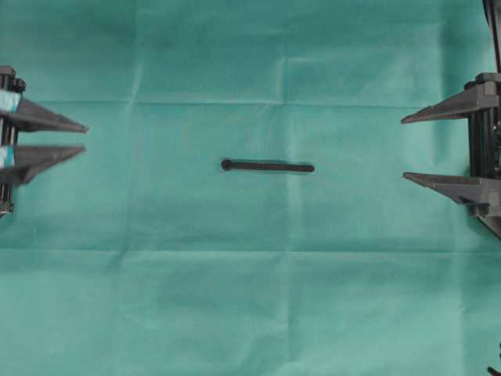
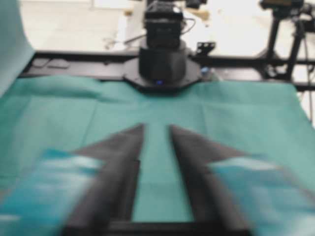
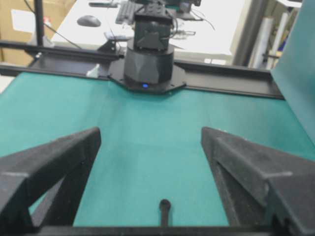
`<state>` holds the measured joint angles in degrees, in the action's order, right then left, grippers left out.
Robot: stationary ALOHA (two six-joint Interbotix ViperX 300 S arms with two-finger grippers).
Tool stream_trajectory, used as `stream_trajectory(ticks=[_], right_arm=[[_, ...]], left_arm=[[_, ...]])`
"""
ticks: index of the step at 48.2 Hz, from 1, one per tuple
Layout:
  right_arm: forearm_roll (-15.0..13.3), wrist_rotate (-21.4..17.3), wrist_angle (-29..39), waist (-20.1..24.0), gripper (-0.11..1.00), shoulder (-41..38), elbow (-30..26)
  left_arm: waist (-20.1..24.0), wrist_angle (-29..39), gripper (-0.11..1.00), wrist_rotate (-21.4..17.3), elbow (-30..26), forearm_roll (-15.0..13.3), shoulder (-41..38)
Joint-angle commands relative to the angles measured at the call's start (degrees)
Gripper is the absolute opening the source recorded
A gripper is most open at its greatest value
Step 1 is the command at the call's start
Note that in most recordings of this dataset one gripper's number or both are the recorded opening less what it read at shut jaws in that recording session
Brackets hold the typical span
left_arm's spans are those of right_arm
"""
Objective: Peel off the Velcro with your right arm.
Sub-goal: 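Move the left gripper toward the black Velcro strip's left end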
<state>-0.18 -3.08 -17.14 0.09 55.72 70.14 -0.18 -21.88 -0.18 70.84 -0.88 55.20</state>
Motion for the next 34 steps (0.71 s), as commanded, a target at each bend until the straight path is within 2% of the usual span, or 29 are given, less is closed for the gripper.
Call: stream_trajectory(ticks=[1,7,9,34], right_arm=[[0.1,-0.1,-0.6,0.1,0.69,-0.2,-0.6],[0.0,-0.1,-0.8,0.1,0.69,-0.2,-0.7],[0.1,0.0,-1.0,0.1,0.69,-0.2,-0.7],[0.0,-0.2,-1.8,0.0,0.69,-0.2,-0.3]], left_arm=[[0.0,-0.6,0.53,-0.1,-0.6,-0.1,-0.8],[0.0,-0.8,0.87,-0.2,-1.4,-0.1,-2.1],[0.0,-1.1,0.92,-0.2,-1.8,0.0,-3.1],[2.2,-8.6,0.93,-0.4,-12.3,-0.1,-22.7]])
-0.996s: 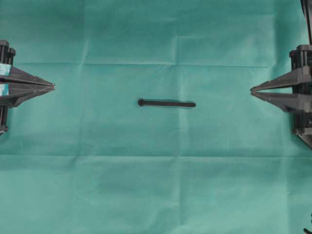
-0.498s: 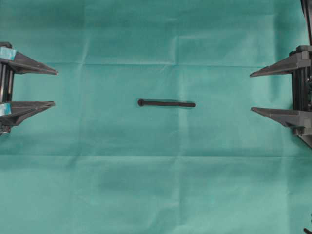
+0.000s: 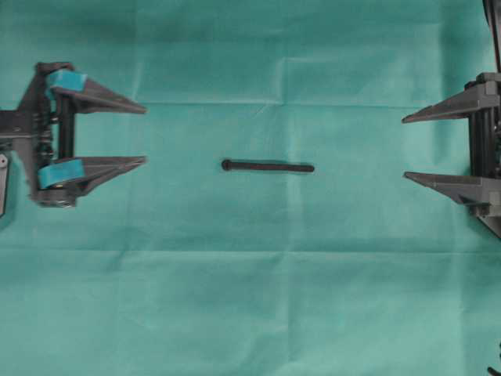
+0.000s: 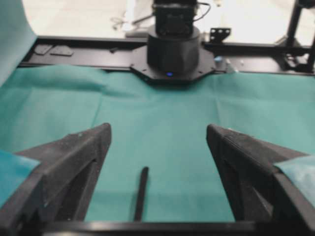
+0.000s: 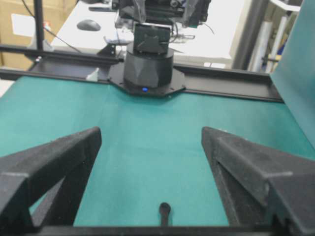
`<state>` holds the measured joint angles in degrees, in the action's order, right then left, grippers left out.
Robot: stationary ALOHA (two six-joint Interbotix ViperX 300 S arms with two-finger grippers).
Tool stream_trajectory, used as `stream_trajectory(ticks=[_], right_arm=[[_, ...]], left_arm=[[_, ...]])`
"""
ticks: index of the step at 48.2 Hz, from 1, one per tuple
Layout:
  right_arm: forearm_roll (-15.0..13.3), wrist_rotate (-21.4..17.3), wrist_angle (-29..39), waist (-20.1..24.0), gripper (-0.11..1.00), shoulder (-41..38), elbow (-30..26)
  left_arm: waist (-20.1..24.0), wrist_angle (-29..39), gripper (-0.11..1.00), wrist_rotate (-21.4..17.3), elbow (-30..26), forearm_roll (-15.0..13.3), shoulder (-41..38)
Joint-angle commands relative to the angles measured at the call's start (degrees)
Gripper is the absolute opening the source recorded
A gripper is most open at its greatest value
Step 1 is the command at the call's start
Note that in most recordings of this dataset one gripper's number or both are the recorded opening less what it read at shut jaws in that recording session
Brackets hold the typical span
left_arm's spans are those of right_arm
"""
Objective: Peel off the Velcro with your right arm.
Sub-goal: 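Move the left gripper toward the black Velcro strip's left end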
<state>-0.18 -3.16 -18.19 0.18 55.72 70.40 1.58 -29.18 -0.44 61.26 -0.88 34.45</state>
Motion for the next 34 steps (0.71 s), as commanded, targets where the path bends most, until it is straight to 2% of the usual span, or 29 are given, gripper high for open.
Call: stream_trajectory(ticks=[1,24,34], right_arm=[[0.0,-0.1,-0.8,0.0,0.69,-0.2,-0.4],[0.1,-0.1,-1.7,0.0,0.69,0.0,0.4],[0.1,-0.1,-1.7,-0.1,0.69,0.7,0.9]], left_arm=[[0.6,-1.5,0.93,-0.2,-3.2,-0.1,-2.6],[2.9,-2.6,0.93,-0.3,-15.3,-0.1,-19.4],[3.7,1.2,0.93,-0.2,-19.6,-0.1,-23.3]])
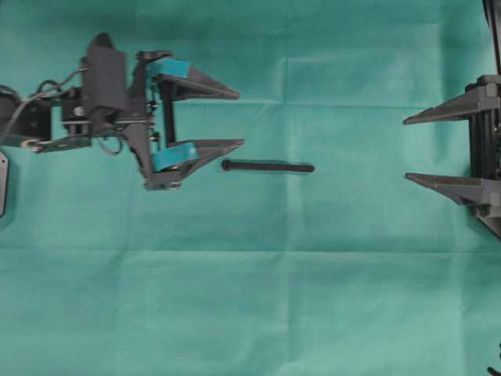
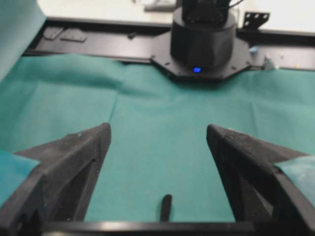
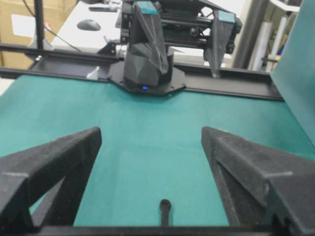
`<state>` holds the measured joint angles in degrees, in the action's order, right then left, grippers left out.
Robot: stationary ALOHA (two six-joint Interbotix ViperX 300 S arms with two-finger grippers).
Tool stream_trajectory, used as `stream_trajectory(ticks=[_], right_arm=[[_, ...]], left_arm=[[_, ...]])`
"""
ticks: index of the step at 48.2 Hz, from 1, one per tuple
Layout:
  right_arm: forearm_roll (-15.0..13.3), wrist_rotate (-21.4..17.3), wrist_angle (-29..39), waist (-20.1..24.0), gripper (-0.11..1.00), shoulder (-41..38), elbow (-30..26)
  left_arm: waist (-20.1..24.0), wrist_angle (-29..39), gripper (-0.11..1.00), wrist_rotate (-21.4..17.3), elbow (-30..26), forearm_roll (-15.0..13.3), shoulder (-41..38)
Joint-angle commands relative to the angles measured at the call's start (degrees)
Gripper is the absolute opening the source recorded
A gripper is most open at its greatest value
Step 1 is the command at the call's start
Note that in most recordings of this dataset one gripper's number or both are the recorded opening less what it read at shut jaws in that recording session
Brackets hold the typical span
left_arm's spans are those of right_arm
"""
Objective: Peel off the Velcro with your right arm.
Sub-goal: 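Move the left gripper toward the black Velcro strip's left end, then close the left gripper on the strip's left end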
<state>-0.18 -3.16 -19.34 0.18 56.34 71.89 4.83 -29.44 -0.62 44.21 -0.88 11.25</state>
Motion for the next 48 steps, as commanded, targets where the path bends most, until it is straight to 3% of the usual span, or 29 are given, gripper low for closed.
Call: stream_trajectory(ticks=[1,29,35,48], right_arm=[[0.1,-0.1,-0.5,-0.1,0.69,0.2,-0.5],[0.1,-0.2,-0.4,0.0,0.69,2.4,1.0],[0.1,-0.2,-0.4,0.0,0.69,2.5,0.9],[0.1,-0.3,-0.4,0.0,0.69,2.5,0.9]], left_arm=[[0.5,2.4,0.93,0.0,-3.0,0.0,-0.3],[0.9,41.0,0.93,-2.5,-19.0,-0.1,-5.7],[0.9,44.8,0.93,-2.5,-21.4,0.0,-8.5],[0.9,45.1,0.93,-2.6,-22.9,0.0,-13.2]])
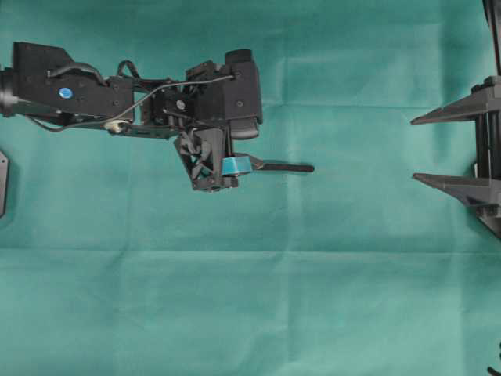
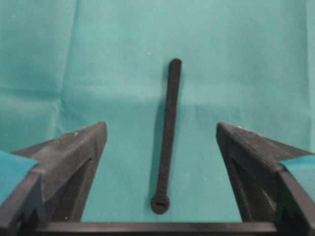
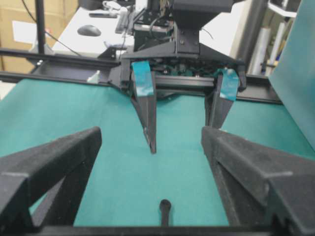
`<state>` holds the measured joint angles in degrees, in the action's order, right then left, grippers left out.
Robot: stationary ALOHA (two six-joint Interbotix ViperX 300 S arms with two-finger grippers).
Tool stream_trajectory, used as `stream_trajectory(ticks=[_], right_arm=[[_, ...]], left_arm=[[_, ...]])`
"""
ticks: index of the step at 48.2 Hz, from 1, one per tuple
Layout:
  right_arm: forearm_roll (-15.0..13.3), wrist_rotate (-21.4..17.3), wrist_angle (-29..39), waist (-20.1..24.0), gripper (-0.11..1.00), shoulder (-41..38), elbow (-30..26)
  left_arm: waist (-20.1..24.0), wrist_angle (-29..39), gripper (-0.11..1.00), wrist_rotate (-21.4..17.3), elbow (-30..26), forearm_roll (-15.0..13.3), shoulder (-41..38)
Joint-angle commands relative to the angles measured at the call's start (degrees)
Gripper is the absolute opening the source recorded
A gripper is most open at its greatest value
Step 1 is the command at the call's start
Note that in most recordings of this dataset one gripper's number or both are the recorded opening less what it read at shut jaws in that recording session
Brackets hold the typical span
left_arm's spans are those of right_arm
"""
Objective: Peel off the Velcro with your right arm.
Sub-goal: 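Close the left gripper on the strip's left end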
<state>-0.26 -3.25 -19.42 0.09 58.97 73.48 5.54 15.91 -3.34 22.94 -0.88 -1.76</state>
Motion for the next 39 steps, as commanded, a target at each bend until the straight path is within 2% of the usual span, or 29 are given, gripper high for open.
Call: stream_trajectory(ticks=[1,39], right_arm=[[0.1,-0.3,-0.3,0.1,0.69,-0.2,-0.7],[-0.1,-0.6,-0.4,0.1,0.69,-0.4,-0.3]], left_arm=[[0.2,-0.3,0.93,0.1,-1.8,0.0,-0.4],[1.3,-5.8,0.93,-0.1,-1.8,0.0,-13.0]])
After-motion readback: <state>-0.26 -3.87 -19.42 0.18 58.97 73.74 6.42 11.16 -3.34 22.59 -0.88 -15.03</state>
